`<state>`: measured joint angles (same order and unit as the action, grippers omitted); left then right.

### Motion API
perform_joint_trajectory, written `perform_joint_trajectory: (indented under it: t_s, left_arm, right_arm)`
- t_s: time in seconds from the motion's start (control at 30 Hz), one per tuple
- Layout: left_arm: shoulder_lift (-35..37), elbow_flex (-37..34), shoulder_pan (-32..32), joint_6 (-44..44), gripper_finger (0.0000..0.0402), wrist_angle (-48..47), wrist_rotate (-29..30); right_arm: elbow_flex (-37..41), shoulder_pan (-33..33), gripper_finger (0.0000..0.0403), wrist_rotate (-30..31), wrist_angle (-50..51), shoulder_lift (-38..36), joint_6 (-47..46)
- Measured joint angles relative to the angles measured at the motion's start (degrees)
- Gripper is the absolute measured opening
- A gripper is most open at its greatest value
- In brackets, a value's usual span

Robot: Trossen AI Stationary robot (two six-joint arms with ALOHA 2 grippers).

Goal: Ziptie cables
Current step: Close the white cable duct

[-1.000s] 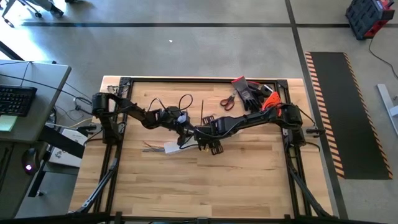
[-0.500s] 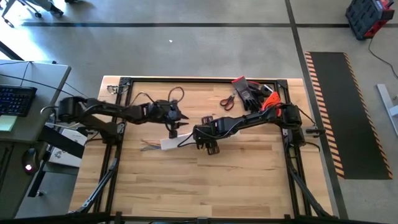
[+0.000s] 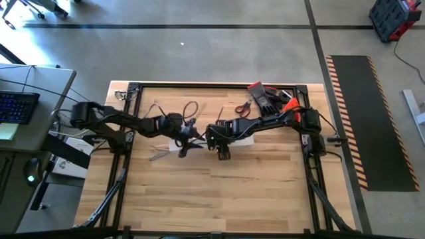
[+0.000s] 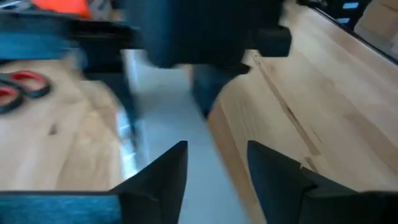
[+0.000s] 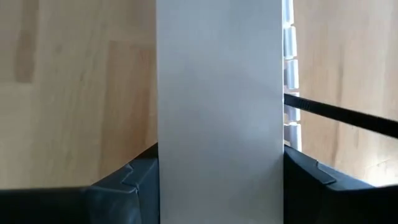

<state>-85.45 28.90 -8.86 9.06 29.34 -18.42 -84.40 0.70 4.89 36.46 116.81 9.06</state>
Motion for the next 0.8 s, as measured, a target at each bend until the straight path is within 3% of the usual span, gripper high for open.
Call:
perform_joint_trajectory:
  t_s: [0.23, 0.47, 0.63, 0.8]
  left_arm:
    - [-7.59, 0.13, 1.50, -0.39, 0.0208, 8.25, 0.60]
    - [-6.98, 1.27, 2.17, 5.55, 0.0235, 7.49, -1.19]
    - [-2.02, 4.51, 3.14, 12.27, 0.0236, -7.64, 11.38]
    - [6.28, 7.27, 2.91, 9.20, 0.0237, -30.28, 19.41]
  right_arm:
    - [0.04, 0.58, 0.0206, -0.97, -1.07, 0.04, 0.20]
    - [0.04, 0.56, 0.0206, -0.99, -1.98, 0.04, 0.33]
    - [0.04, 0.56, 0.0206, -0.99, -2.06, 0.04, 0.37]
    - [2.16, 0.62, 0.0206, -0.86, -3.81, 0.04, 1.81]
